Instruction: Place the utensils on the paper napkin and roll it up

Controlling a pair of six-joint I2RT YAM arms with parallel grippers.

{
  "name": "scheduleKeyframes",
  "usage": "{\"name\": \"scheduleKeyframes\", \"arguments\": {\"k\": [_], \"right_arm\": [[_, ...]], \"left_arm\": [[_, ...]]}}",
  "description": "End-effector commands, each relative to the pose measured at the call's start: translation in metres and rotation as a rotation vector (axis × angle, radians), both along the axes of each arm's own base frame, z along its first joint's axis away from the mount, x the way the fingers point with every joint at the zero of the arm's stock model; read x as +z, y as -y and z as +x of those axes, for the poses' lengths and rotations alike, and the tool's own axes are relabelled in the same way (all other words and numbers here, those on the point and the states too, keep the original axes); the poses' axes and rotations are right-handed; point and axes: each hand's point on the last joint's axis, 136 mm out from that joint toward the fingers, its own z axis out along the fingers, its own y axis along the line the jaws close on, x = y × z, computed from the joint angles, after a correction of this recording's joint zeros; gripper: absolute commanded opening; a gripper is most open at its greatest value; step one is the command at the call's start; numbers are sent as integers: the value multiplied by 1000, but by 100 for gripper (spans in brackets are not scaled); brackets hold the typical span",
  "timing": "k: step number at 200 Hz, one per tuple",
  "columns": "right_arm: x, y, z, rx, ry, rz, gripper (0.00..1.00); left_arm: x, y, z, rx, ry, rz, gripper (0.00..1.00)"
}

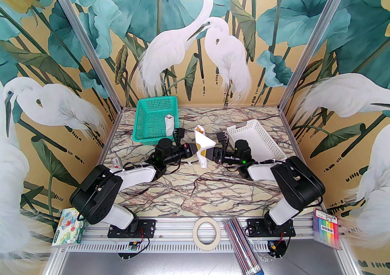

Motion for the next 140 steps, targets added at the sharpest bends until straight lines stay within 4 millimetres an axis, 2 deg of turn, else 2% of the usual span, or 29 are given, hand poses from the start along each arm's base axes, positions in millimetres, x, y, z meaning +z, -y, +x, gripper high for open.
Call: {"name": "scheduleKeyframes", "arguments": {"k": [1,5,10,76,100,140], "right_arm": [[18,-4,5,6,42,41,83],[18,-4,5,6,43,42,83],[18,-4,5,7,40,40,78],[11,-4,6,6,21,10,42],[10,-4,5,10,20,3,32],[10,-3,4,11,26,-20,15]], "left_arm": [[13,6,-4,-34,34,-2,0],[13,6,-4,-34,33,0,0],[13,6,-3,-33,33,3,0],[4,6,-4,-39,17,42,0],[2,7,-6,-49,11,46,0],[2,9,-9,-69,14,59,11]]}}
